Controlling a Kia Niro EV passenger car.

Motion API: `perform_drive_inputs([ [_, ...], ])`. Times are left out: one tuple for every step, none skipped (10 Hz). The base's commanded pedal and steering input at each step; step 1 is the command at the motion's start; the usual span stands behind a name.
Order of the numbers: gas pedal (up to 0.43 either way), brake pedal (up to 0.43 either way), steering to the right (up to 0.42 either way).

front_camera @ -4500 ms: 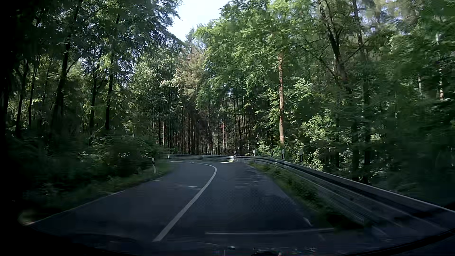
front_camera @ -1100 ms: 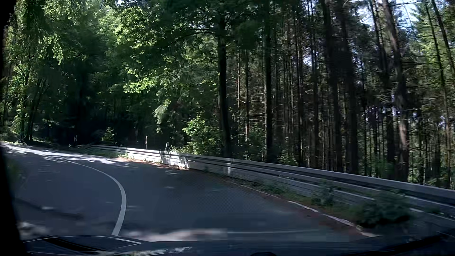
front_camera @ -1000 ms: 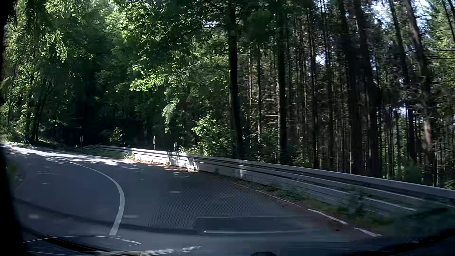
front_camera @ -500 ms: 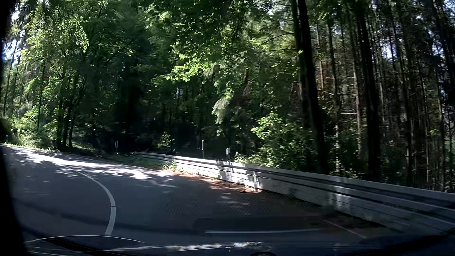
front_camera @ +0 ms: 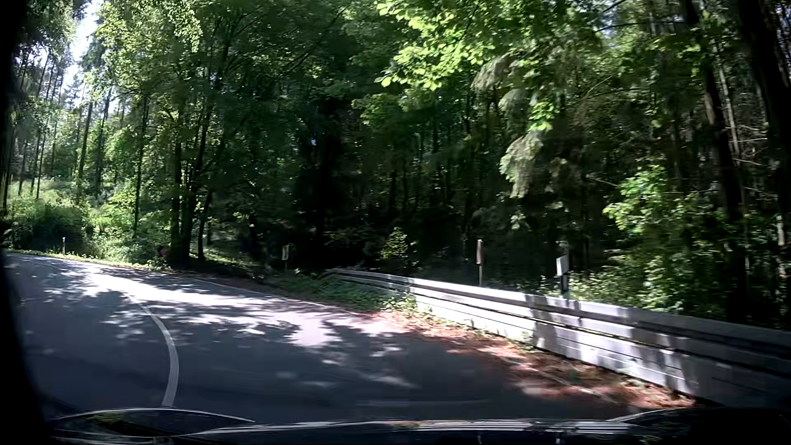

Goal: Follow the waypoints while adhering to traffic rules and regulations

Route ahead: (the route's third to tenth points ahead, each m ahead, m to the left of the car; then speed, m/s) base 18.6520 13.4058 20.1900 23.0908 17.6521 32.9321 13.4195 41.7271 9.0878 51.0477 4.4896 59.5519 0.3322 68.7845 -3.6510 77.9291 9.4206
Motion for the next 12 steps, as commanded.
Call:
perform_drive_inputs([
  [0.228,0.0,-0.257],
  [0.228,0.0,-0.263],
  [0.228,0.0,-0.263],
  [0.228,0.0,-0.263],
  [0.228,0.0,-0.261],
  [0.228,0.0,-0.261],
  [0.228,0.0,-0.261],
  [0.228,0.0,-0.261],
  [0.24,0.0,-0.259],
  [0.24,0.0,-0.258],
  [0.24,0.0,-0.257],
  [0.24,0.0,-0.255],
])
